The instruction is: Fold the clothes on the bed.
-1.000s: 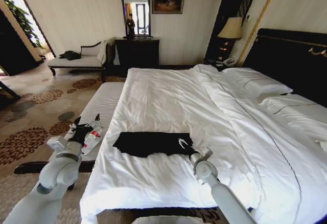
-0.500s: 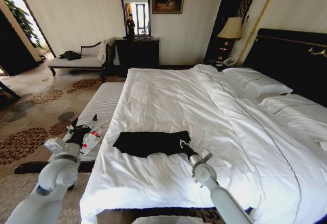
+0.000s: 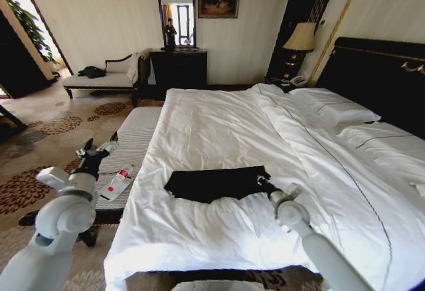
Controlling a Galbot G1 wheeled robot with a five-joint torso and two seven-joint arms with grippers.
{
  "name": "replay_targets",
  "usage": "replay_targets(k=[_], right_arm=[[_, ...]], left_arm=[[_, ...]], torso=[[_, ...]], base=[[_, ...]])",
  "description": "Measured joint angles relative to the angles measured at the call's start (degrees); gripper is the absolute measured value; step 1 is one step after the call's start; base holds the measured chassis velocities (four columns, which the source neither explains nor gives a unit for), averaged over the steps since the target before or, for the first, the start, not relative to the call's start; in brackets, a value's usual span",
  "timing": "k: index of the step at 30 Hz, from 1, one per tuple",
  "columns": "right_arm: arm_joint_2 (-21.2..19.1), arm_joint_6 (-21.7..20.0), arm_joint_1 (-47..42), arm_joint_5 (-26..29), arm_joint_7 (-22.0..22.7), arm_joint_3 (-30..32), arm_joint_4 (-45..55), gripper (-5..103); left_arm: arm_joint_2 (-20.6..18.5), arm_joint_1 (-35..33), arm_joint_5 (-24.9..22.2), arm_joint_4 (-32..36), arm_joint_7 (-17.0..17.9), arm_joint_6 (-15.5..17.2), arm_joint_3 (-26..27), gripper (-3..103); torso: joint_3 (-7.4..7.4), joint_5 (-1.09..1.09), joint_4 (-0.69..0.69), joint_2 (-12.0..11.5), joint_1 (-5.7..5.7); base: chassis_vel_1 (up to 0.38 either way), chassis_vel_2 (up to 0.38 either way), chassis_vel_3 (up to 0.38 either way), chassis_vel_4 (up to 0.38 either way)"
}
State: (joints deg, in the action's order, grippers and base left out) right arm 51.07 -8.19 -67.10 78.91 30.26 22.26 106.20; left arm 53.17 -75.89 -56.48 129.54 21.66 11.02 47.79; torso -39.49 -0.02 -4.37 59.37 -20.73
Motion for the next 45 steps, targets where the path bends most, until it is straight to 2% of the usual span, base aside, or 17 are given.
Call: replay_targets(k=[3, 7, 8, 11, 12, 13, 15, 17, 20, 30, 36, 45], right_arm=[[-0.2, -0.3, 0.7, -0.4, 0.0, -0.7, 0.5, 6], [3.0, 0.7, 1.5, -7.1, -2.6, -6.4, 3.8, 6], [3.0, 0.7, 1.5, -7.1, -2.6, -6.4, 3.8, 6], [5.9, 2.9, 4.1, -16.1, -6.4, -12.5, 3.7, 6], [5.9, 2.9, 4.1, -16.1, -6.4, -12.5, 3.7, 6], [7.0, 3.6, 5.0, -19.2, -7.8, -14.3, 2.7, 6], [9.3, 3.9, 6.3, -21.7, -8.7, -16.8, 1.0, 6], [10.5, 3.9, 7.0, -22.2, -8.9, -18.2, 0.1, 6], [13.8, 3.3, 9.2, -24.2, -9.3, -22.4, -2.7, 6], [19.4, 3.3, 11.4, -26.5, -9.9, -28.1, -9.1, 6], [21.5, 4.5, 11.3, -27.4, -10.4, -28.5, -11.0, 6], [22.4, 5.0, 12.5, -27.1, -10.7, -29.2, -10.2, 6]], left_arm=[[0.4, 0.4, 0.3, 0.6, 0.1, 0.0, -0.5, 100], [1.4, 1.4, -0.3, 1.7, 0.1, 0.0, -1.2, 100], [1.4, 1.4, -0.3, 1.7, 0.1, 0.0, -1.2, 100], [0.5, 0.8, -0.7, 1.4, 0.0, -0.1, -0.9, 100], [0.5, 0.8, -0.7, 1.4, 0.0, -0.1, -0.9, 100], [0.1, 0.8, -0.6, 0.9, 0.0, -0.2, -1.0, 100], [0.1, 0.9, -0.3, 0.0, 0.0, -0.3, -1.6, 100], [0.3, 0.6, 0.0, -0.2, 0.0, -0.3, -1.7, 100], [1.4, -0.3, 1.3, -1.1, 0.0, -0.6, -1.7, 100], [2.7, 0.4, 2.3, -2.9, 0.0, -0.7, -2.5, 100], [3.1, 0.6, 2.6, -3.0, 0.0, -0.7, -2.9, 100], [3.3, -0.2, 2.9, -2.8, 0.0, -0.7, -2.6, 100]], torso=[[-0.01, 0.00, 0.04, 0.0, 0.00], [0.00, 0.00, 0.03, 0.0, 0.01], [0.00, 0.00, 0.03, 0.0, 0.01], [0.00, -0.01, 0.05, 0.0, 0.01], [0.00, -0.01, 0.05, 0.0, 0.01], [0.00, -0.02, 0.08, 0.0, 0.01], [-0.01, -0.03, 0.01, 0.0, 0.01], [-0.01, -0.03, 0.00, 0.0, 0.01], [-0.01, -0.02, 0.07, 0.0, 0.01], [-0.01, -0.01, 0.03, 0.0, 0.01], [-0.01, -0.02, 0.03, 0.0, 0.01], [0.00, -0.02, 0.04, 0.0, 0.01]], base=[[0.000, 0.000, 0.000, 0.000], [0.000, 0.000, 0.000, 0.000], [0.000, 0.000, 0.000, 0.000], [0.000, 0.000, 0.000, 0.000], [0.000, 0.000, 0.000, 0.000], [0.000, 0.000, 0.000, 0.000], [0.000, 0.000, 0.000, 0.000], [0.000, 0.000, 0.000, 0.000], [0.000, 0.000, 0.000, 0.000], [0.000, 0.000, 0.000, 0.000], [0.000, 0.000, 0.000, 0.000], [0.000, 0.000, 0.000, 0.000]])
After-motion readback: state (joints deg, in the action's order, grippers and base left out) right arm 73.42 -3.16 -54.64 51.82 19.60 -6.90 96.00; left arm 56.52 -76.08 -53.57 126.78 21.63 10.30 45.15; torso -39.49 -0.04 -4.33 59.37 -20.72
